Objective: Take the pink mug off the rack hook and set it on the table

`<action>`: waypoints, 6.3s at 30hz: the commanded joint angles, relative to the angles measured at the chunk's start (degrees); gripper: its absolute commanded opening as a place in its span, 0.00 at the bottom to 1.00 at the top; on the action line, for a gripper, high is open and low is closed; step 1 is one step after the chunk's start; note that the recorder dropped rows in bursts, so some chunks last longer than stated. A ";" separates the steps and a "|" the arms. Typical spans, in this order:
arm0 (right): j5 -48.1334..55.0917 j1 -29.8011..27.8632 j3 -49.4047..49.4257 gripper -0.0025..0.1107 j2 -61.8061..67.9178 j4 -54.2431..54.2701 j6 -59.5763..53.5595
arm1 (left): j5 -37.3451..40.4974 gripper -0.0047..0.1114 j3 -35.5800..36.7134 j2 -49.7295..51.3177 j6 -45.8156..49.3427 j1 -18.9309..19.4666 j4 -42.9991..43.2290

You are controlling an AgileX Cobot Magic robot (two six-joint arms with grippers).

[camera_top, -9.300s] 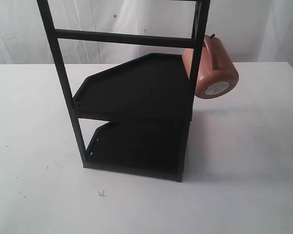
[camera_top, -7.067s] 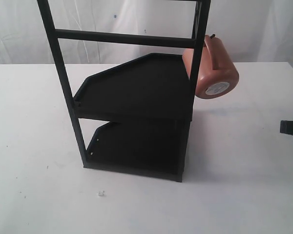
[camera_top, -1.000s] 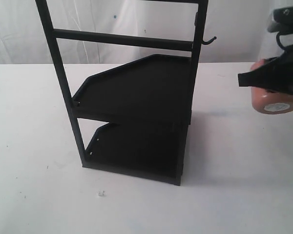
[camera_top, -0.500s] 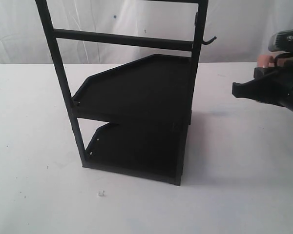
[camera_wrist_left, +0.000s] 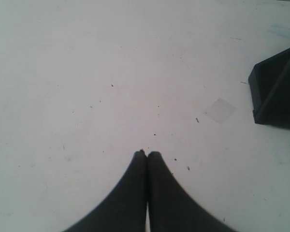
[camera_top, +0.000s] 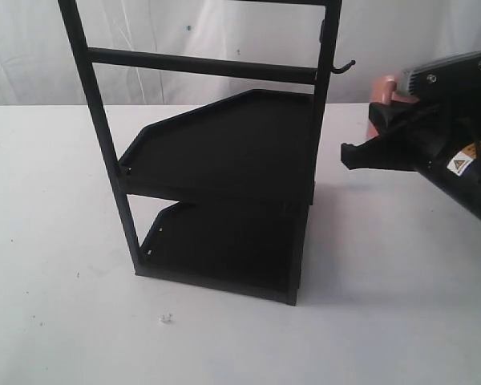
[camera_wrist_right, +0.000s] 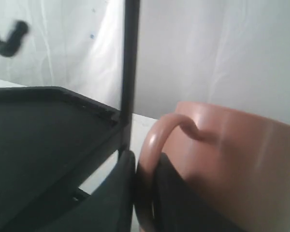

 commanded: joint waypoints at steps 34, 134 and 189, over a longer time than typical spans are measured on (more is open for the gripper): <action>-34.05 0.01 3.79 0.02 33.88 -7.56 -7.17 | -0.17 0.04 0.00 -0.17 -0.03 -0.43 0.00; 59.91 -15.37 11.20 0.05 -67.71 19.76 -6.82 | -0.17 0.04 0.00 -0.17 -0.03 -0.43 0.00; 53.73 -22.24 32.48 0.05 -81.26 -7.68 19.25 | -0.17 0.04 0.00 -0.17 -0.03 -0.43 0.00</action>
